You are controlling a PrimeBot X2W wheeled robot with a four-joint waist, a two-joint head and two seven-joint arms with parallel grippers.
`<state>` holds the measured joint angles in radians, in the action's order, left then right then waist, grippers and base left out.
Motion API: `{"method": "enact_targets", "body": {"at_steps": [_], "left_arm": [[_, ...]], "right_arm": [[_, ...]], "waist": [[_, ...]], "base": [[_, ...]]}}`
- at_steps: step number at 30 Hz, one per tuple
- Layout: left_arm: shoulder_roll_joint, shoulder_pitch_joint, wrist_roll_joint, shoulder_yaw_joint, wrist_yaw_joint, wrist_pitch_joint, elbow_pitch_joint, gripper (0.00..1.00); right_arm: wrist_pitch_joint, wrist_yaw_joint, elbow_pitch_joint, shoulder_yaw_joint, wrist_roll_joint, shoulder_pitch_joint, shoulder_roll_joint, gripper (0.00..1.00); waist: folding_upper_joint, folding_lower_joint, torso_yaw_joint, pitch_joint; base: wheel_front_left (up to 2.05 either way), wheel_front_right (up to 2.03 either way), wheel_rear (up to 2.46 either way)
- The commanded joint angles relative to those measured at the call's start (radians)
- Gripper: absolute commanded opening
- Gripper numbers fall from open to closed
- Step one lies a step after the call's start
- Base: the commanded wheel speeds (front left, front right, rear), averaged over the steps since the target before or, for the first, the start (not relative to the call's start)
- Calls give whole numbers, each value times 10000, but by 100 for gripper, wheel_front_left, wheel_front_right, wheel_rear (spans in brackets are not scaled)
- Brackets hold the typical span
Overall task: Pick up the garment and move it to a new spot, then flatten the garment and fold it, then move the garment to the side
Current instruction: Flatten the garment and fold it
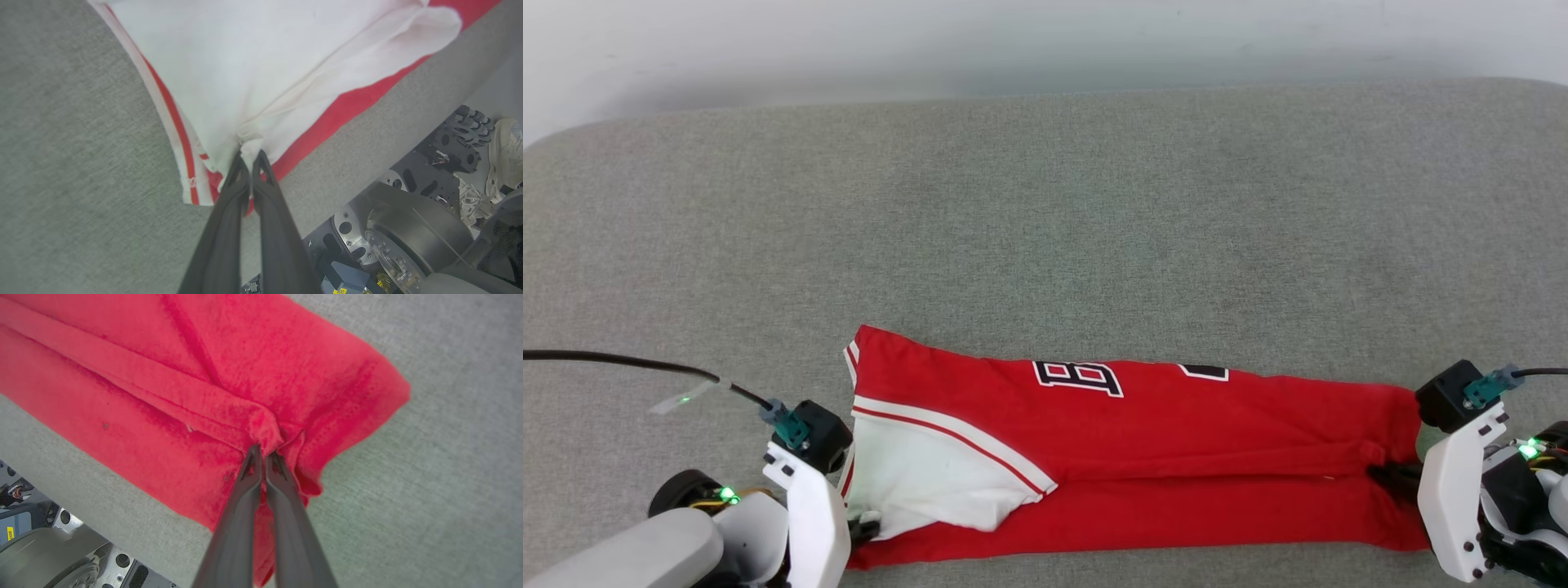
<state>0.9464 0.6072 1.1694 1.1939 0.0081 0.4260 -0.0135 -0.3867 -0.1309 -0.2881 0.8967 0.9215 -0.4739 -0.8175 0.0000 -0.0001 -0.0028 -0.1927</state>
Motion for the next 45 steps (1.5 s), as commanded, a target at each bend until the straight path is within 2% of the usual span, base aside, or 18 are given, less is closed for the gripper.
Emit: {"method": "enact_targets", "body": {"at_steps": [1, 2, 3, 4, 8, 11, 15, 20, 26, 31, 36, 45], "left_arm": [[-201, -200, 79, -9, -69, -205, 239, 0], [-260, -205, 57, -58, -57, -354, 362, 36], [-288, -201, -53, -100, -66, -538, 467, 100], [-305, -199, -134, -154, -31, -747, 545, 100], [-202, -212, -483, -453, 188, -1655, 448, 100], [-172, -230, -840, -847, 642, -2715, 171, 100], [-395, -432, -1369, -1436, 1748, -4427, 160, 100], [-746, -751, -1974, -1997, 3002, -6221, 373, 100], [-1441, -1415, -2662, -2982, 4272, -6901, 538, 100], [-2300, -2333, -4186, -4606, 4968, -6922, 162, 100], [-3392, -3510, -5684, -6221, 5163, -6918, -277, 100], [-5196, -5003, -7698, -8514, 4479, -6911, -536, 100]], "right_arm": [[74, 5, -258, 43, -112, 105, 131, 0], [151, 7, -363, -1, -145, 64, 196, 1], [247, 8, -428, -92, -78, 25, 272, 47], [345, 8, -427, -198, -13, -15, 323, 100], [729, 5, 88, -517, 49, -188, 172, 100], [1232, 5, 556, -1036, 14, -115, -35, 100], [1940, 5, 991, -2082, 42, 278, -54, 100], [2358, 4, 790, -3516, -36, 933, 107, 100], [2166, 4, 166, -4940, 654, 1891, 619, 100], [1745, 4, -250, -5388, 987, 2544, 1028, 100], [1293, 4, -575, -5449, 1255, 2900, 1496, 100], [354, 4, -1089, -4808, 1841, 3124, 2302, 100]], "waist": [[0, 1, 3, -25], [0, 1, -6, -21], [0, 1, -27, -4], [0, 1, -46, 21], [0, 1, -121, 136], [0, 1, -111, 220], [0, 1, -117, 288], [0, 1, -82, 341], [0, 1, -3, 343], [0, 1, 120, 267], [0, 1, 242, 150], [0, 1, 447, -3]], "base": [[0, 0, 0], [0, 0, 0], [0, 0, 0], [0, 0, 0], [0, 0, 0], [0, 0, 0], [0, 0, 0], [0, 0, 0], [0, 0, 0], [0, 0, 0], [0, 0, 0], [0, 0, 0]]}}
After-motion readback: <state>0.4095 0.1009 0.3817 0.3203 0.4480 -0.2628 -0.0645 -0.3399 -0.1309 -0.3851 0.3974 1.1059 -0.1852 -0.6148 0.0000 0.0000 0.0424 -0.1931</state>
